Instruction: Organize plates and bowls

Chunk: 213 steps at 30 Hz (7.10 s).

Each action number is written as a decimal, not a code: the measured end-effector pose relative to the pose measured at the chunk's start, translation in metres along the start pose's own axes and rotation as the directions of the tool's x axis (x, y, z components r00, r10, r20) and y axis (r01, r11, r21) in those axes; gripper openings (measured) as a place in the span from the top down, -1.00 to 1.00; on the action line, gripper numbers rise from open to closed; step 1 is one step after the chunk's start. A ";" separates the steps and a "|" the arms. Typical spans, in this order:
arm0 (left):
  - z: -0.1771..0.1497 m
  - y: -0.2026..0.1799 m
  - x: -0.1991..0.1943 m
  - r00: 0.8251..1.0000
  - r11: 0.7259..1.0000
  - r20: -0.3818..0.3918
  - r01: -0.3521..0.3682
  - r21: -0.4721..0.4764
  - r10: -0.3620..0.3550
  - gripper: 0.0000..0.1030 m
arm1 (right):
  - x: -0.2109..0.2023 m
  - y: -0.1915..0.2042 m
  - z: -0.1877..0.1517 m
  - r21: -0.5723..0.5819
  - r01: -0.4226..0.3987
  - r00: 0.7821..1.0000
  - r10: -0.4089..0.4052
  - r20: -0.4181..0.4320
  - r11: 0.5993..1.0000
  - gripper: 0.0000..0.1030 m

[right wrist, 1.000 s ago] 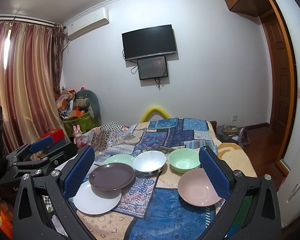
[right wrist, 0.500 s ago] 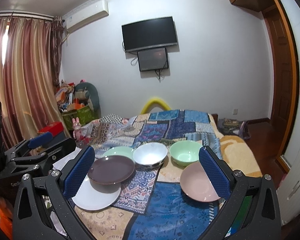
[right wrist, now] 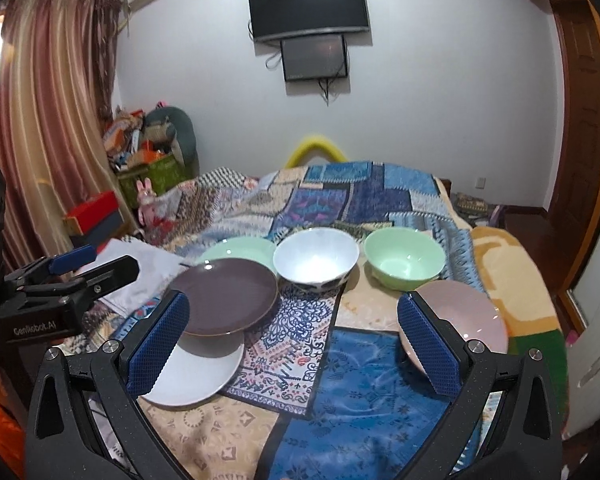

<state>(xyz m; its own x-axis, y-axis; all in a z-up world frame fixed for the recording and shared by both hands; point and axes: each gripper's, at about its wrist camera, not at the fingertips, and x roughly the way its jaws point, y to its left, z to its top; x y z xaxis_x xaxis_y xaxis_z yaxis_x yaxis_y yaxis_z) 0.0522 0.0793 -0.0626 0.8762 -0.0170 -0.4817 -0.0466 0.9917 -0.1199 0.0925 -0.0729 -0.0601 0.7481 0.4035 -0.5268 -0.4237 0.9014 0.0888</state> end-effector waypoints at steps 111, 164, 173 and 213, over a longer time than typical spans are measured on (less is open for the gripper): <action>-0.060 0.031 0.130 0.884 0.993 -0.458 0.046 -0.112 -0.093 0.52 | 0.080 -0.064 -0.050 0.208 -0.093 0.926 0.161 -0.342 0.974 0.53; -0.049 -0.027 0.121 0.909 0.996 -0.411 0.086 0.015 -0.072 0.17 | 0.050 -0.074 -0.048 0.131 -0.017 0.936 0.062 -0.348 0.991 0.22; -0.037 0.003 0.085 0.946 1.000 -0.325 0.001 0.013 0.003 -0.45 | 0.054 -0.026 -0.023 0.073 -0.103 0.949 0.120 -0.292 0.992 -0.35; -0.122 0.161 0.099 0.863 0.961 -0.502 -0.184 -0.207 0.057 0.32 | 0.196 0.069 -0.041 -0.068 -0.274 0.822 0.197 -0.535 0.959 0.51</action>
<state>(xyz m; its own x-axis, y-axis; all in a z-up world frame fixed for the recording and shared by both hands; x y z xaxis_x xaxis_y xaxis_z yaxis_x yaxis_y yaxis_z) 0.0730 0.2218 -0.2357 0.5129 -0.0219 -0.8582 -0.3054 0.9296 -0.2063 0.1890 0.0616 -0.1922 0.2583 0.4253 -0.8674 -0.6463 0.7434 0.1721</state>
